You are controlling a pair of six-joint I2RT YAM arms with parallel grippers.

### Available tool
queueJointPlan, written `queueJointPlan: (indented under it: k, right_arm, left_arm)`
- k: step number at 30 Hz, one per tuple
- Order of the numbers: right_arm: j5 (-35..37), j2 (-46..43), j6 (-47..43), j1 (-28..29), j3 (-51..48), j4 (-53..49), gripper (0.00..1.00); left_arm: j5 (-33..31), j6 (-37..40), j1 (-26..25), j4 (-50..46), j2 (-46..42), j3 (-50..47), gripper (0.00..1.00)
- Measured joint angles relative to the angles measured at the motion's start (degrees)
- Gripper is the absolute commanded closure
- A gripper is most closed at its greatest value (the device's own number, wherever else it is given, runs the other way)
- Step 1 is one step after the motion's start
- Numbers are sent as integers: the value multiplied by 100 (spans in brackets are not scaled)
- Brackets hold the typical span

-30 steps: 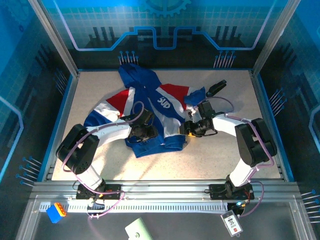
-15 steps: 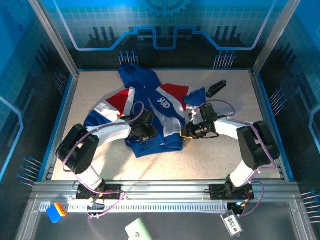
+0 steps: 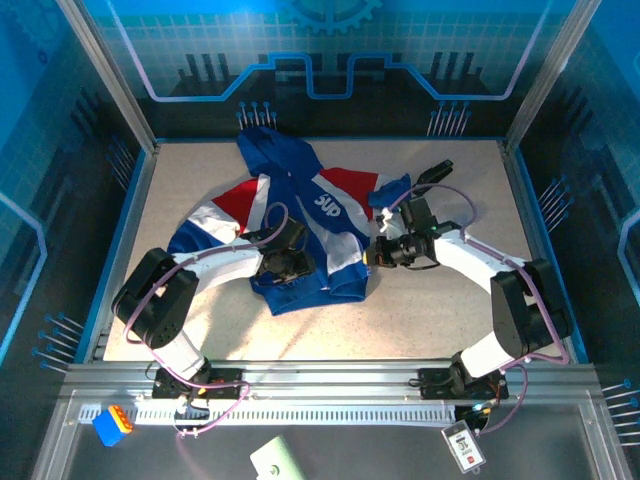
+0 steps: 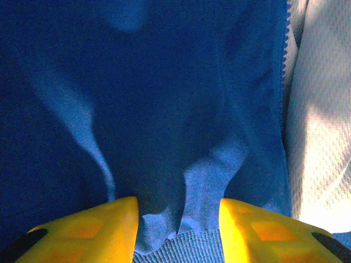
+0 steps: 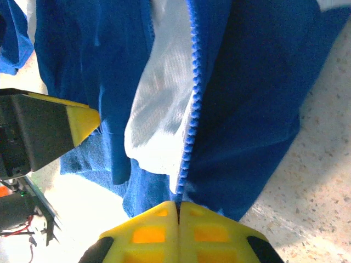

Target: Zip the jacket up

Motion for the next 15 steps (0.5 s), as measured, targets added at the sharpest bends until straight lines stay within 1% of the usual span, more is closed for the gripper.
queueJointPlan:
  k: [5,9,10,12,15]
  right_arm:
    - [389,-15,-227,452,638,-518,100]
    - [632,7,-282,966,1014,-780,100]
    - [667,46,-278,1099,1102,-811,98]
    - [699,192,-271,1342,1270,-826,88]
    - [662,584,-201,1668,1554,-785,69]
  left_arm:
    - [-52,15,2,-7,-136,-20,57]
    - [-55,15,61,-2,-402,-136,57]
    - [-55,15,101,0,-501,-203,57]
    - [-50,15,197,0,-684,-345,57]
    - [-31,15,382,9,-953,-595,56]
